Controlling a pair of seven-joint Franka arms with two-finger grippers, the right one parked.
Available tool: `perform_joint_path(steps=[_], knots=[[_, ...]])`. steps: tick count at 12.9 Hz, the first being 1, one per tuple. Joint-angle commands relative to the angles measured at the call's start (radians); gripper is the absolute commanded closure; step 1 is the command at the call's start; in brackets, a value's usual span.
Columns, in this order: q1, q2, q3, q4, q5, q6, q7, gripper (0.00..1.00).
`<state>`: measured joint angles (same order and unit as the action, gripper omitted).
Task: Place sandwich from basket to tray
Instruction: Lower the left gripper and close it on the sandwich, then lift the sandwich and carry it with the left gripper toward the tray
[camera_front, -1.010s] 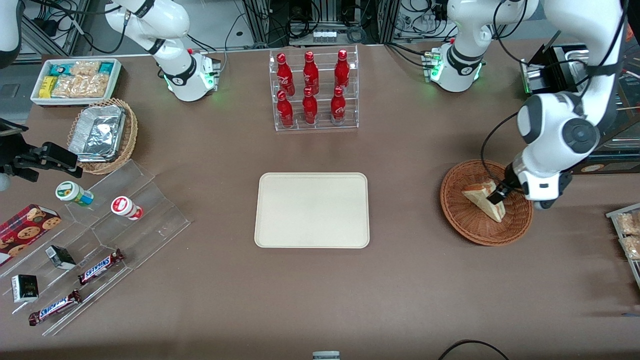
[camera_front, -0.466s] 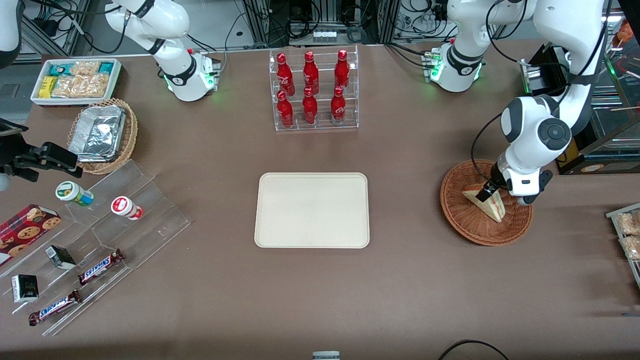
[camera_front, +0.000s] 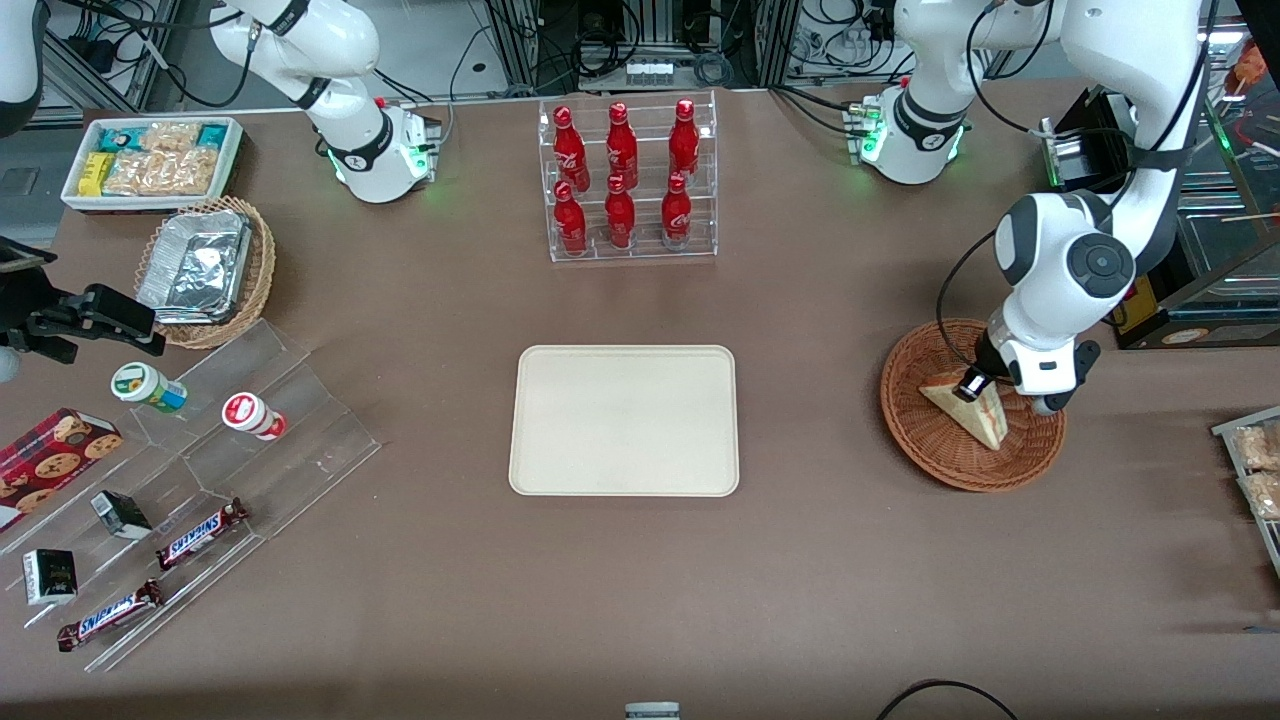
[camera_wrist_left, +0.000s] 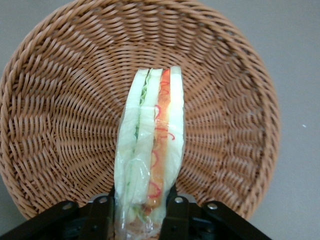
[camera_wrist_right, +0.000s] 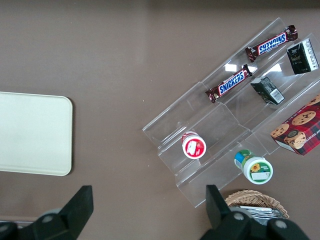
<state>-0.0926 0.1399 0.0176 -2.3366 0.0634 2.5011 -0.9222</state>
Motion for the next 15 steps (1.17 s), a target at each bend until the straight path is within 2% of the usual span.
perform_joint_path(steps=[1, 3, 6, 9, 12, 14, 15], knots=[[-0.021, -0.057, -0.025, 0.171, 0.055, -0.309, -0.032, 1.0], [-0.018, -0.057, -0.103, 0.351, 0.056, -0.547, -0.026, 1.0], [-0.019, -0.057, -0.235, 0.505, 0.046, -0.686, -0.037, 1.0], [-0.021, -0.043, -0.362, 0.552, 0.042, -0.66, -0.035, 1.0], [-0.021, 0.001, -0.461, 0.551, 0.044, -0.535, -0.014, 1.0], [-0.022, 0.067, -0.533, 0.551, 0.073, -0.46, -0.001, 1.0], [-0.024, 0.108, -0.563, 0.55, 0.123, -0.434, -0.004, 1.0]])
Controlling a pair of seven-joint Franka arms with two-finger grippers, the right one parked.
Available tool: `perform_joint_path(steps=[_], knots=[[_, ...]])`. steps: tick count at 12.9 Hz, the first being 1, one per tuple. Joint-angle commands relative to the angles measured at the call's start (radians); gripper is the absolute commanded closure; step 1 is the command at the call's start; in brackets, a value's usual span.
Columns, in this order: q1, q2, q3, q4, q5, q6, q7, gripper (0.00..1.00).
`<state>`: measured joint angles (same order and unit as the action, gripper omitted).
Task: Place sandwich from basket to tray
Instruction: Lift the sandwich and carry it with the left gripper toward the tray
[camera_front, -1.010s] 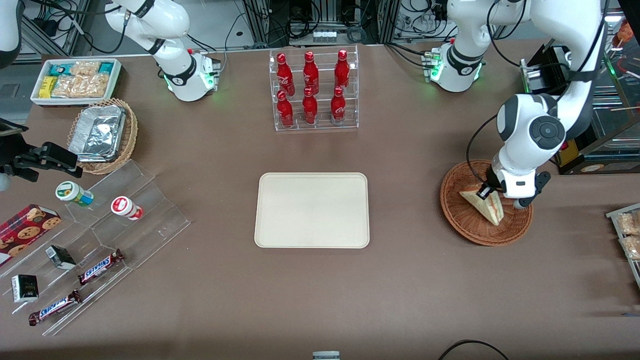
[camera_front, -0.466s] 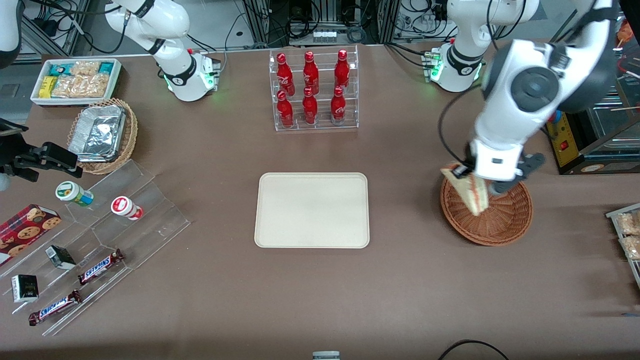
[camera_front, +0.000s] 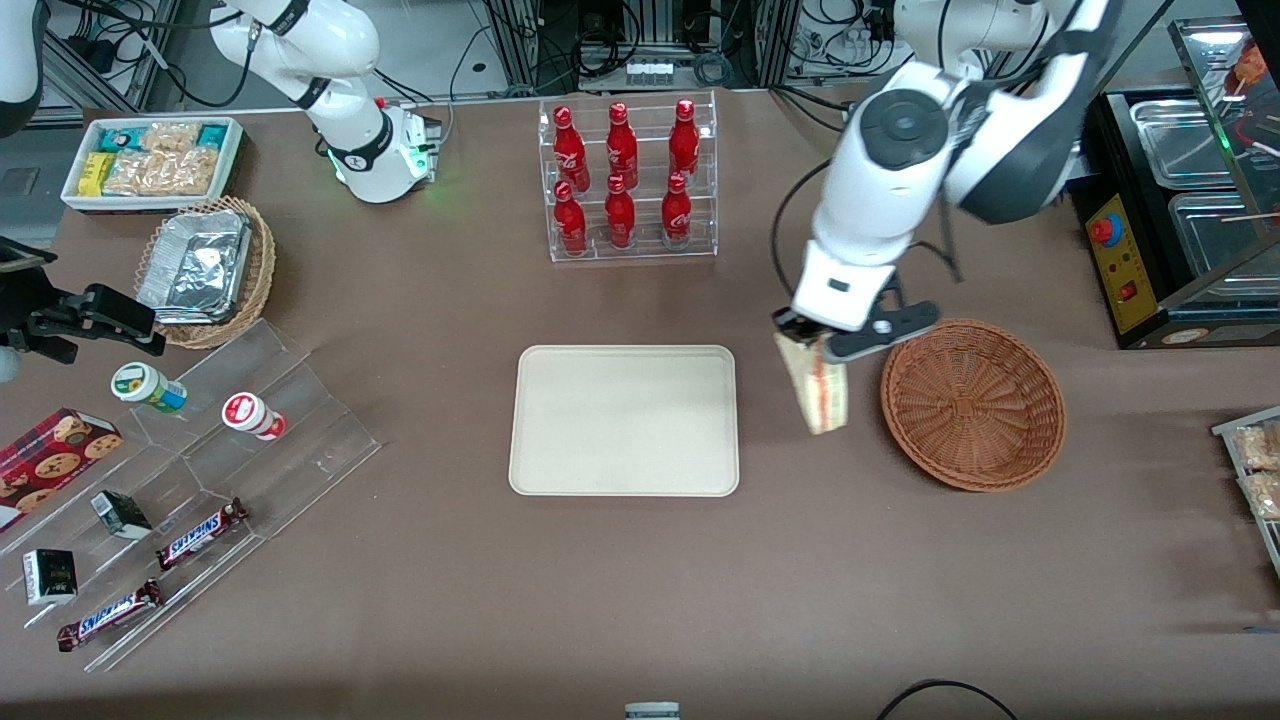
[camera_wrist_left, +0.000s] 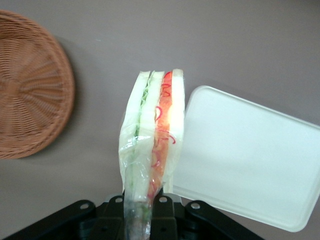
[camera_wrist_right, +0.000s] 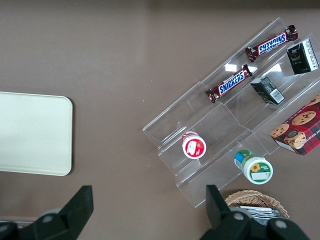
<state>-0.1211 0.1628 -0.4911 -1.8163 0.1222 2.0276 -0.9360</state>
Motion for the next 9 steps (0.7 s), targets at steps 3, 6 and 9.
perform_joint_path(steps=[3, 6, 9], knots=[[-0.078, 0.205, -0.072, 0.04, 0.178, 0.092, -0.01, 1.0], [-0.109, 0.286, -0.07, 0.043, 0.235, 0.166, -0.064, 1.0], [-0.123, 0.357, -0.07, 0.04, 0.329, 0.212, -0.139, 1.0]])
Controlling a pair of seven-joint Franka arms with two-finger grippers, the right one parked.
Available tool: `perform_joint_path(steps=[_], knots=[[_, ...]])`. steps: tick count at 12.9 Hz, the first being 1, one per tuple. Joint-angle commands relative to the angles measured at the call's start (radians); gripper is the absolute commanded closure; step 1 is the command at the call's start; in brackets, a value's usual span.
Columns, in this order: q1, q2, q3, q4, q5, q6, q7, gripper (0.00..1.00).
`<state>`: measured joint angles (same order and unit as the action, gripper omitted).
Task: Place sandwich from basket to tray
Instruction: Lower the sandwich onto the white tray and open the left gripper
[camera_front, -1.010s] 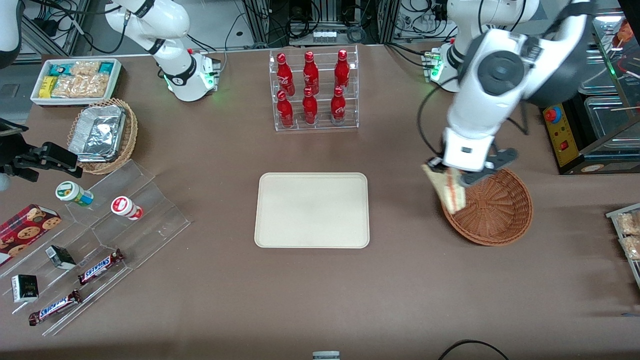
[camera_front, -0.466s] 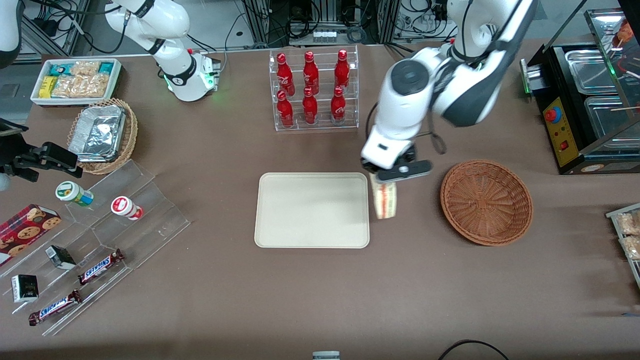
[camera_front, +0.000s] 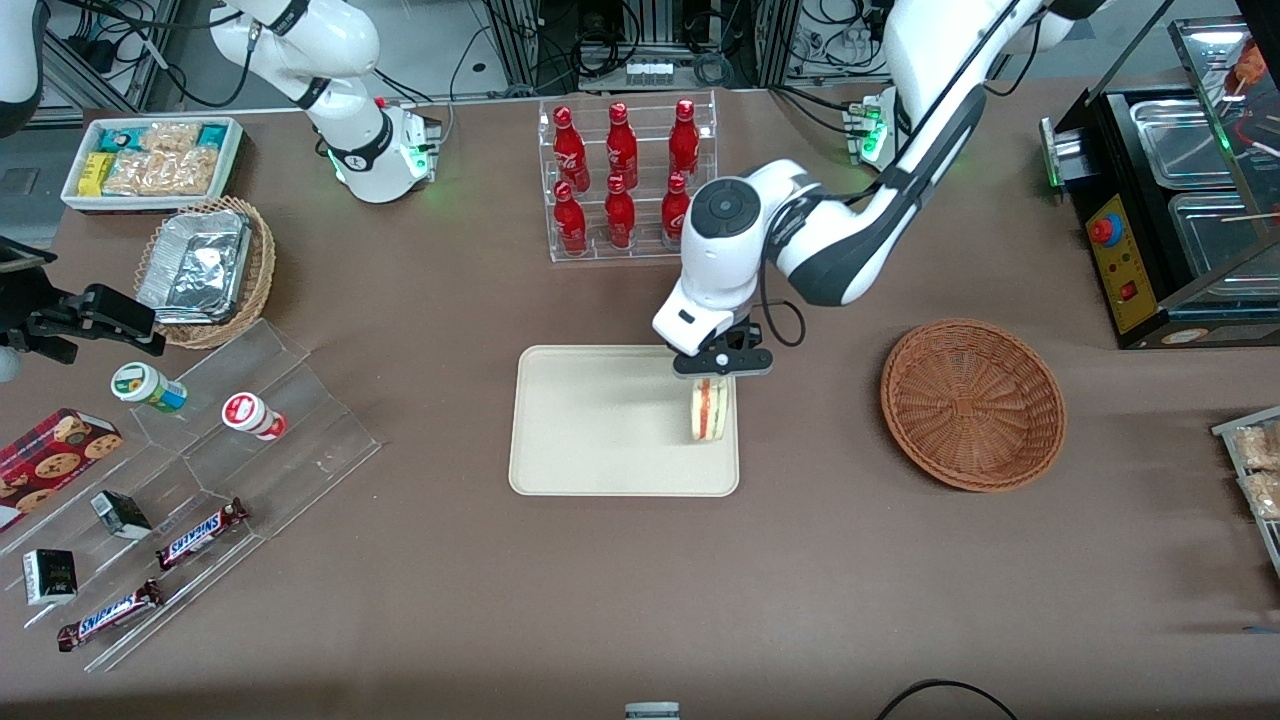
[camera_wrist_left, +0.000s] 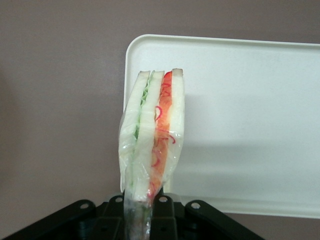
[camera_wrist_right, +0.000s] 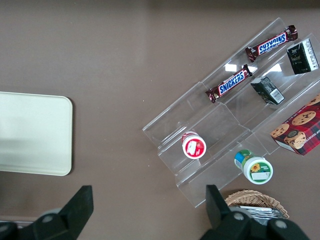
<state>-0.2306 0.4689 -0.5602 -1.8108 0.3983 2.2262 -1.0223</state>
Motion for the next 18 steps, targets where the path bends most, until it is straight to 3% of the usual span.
perform_joint_path(steps=[1, 9, 14, 15, 16, 17, 18], knots=[[-0.022, 0.072, -0.001, 0.036, 0.071, 0.019, -0.064, 1.0], [-0.047, 0.138, 0.002, 0.045, 0.074, 0.058, -0.078, 0.97], [-0.121, 0.149, 0.106, 0.053, 0.08, 0.093, -0.088, 0.94], [-0.122, 0.151, 0.109, 0.054, 0.079, 0.101, -0.088, 0.64], [-0.122, 0.149, 0.109, 0.062, 0.074, 0.102, -0.09, 0.45], [-0.122, 0.149, 0.109, 0.067, 0.071, 0.101, -0.09, 0.35], [-0.122, 0.148, 0.109, 0.068, 0.073, 0.101, -0.088, 0.13]])
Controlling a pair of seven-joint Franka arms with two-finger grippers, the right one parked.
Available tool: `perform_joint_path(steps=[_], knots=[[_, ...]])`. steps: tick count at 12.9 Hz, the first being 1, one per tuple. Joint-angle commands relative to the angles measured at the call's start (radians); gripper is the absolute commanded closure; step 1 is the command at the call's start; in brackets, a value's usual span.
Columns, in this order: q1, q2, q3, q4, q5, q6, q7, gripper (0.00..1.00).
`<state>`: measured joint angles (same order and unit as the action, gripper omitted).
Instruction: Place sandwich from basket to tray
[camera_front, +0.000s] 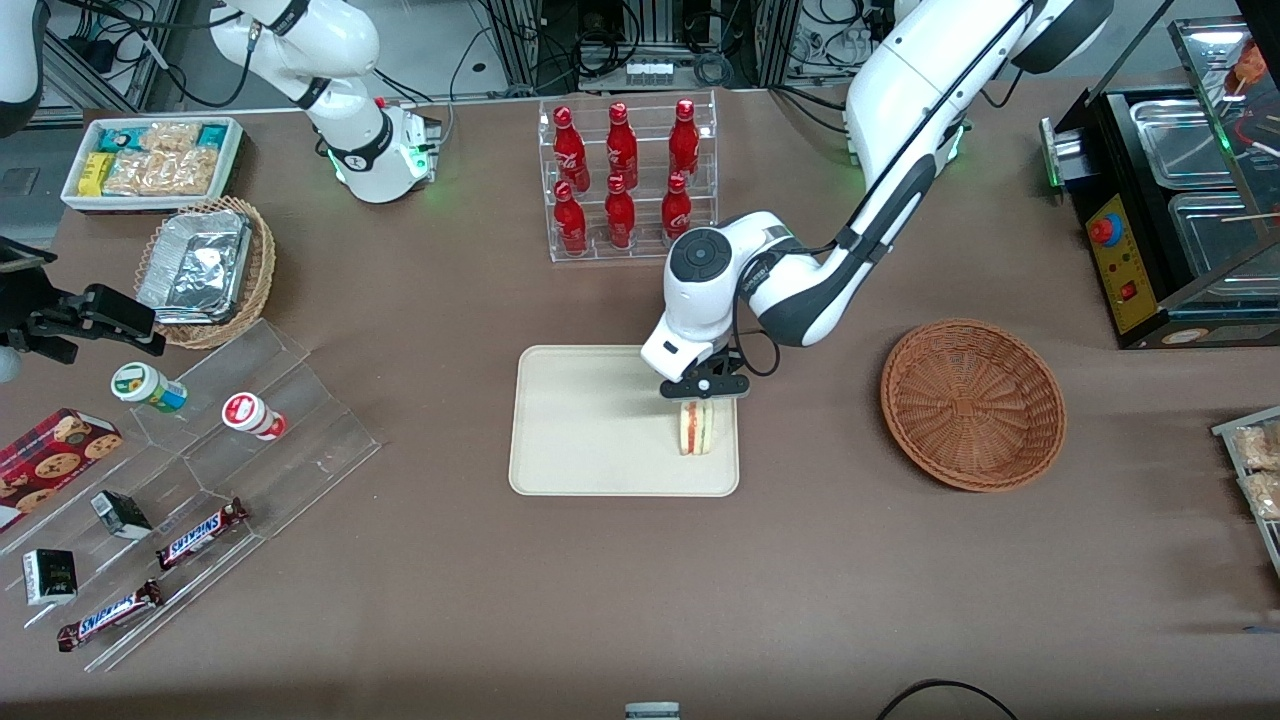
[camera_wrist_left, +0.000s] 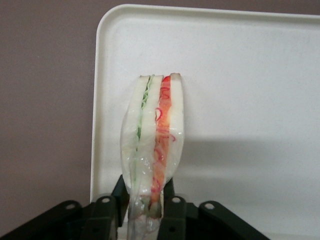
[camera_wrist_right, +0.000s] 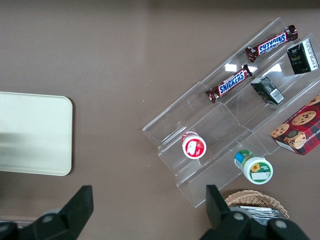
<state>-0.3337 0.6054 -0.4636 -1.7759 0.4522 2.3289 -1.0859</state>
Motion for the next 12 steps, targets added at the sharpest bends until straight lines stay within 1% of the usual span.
perform_joint_path(steps=[1, 4, 6, 8, 10, 11, 12], knots=[[-0.018, 0.005, 0.013, 0.035, 0.016, -0.002, -0.023, 0.0], [-0.001, -0.056, 0.01, 0.053, 0.014, -0.072, -0.023, 0.0], [0.005, -0.142, 0.01, 0.058, -0.001, -0.153, -0.02, 0.0], [0.01, -0.228, 0.016, 0.058, -0.064, -0.218, -0.008, 0.0], [0.064, -0.32, 0.013, 0.058, -0.093, -0.313, -0.003, 0.0], [0.094, -0.366, 0.014, 0.056, -0.117, -0.366, 0.032, 0.0], [0.135, -0.415, 0.014, 0.055, -0.156, -0.423, 0.111, 0.0]])
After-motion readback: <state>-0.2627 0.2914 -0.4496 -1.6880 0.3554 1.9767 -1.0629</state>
